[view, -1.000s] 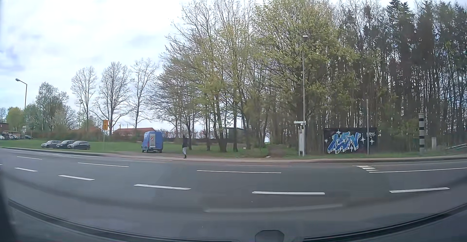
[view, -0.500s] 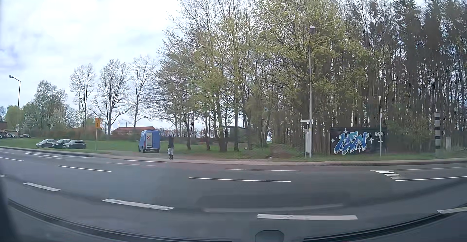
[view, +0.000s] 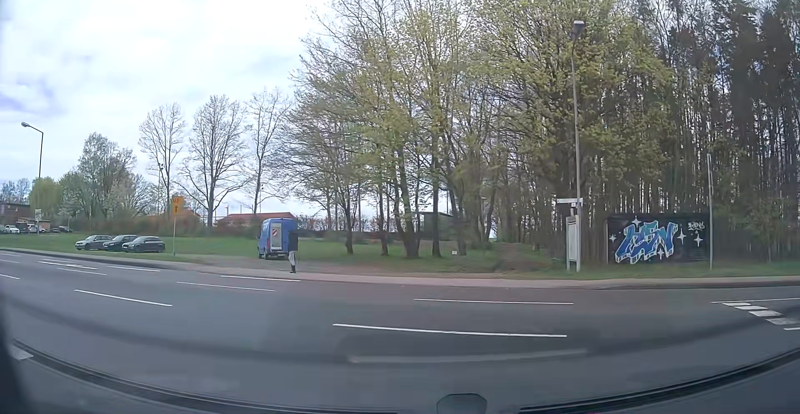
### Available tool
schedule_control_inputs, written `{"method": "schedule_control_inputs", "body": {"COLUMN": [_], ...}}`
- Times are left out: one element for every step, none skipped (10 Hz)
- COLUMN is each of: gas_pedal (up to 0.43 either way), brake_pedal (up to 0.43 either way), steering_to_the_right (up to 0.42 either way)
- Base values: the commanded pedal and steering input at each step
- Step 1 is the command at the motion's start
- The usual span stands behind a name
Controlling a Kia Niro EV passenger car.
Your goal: Follow the waypoints while adhering to traffic rules and regulations
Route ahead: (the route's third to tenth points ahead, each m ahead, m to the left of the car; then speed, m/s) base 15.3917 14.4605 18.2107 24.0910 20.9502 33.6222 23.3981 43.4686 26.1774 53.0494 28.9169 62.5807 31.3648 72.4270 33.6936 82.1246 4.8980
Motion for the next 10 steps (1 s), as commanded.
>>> {"method": "schedule_control_inputs", "body": {"gas_pedal": [0.22,0.157,0.15,0.15,0.15,0.157,0.157,0.169,0.189,0.22], "brake_pedal": [0.0,0.006,0.0,0.0,0.0,0.006,0.0,0.0,0.0,0.0], "steering_to_the_right": [-0.208,-0.228,-0.249,-0.259,-0.271,-0.281,-0.281,-0.269,-0.255,-0.239]}}
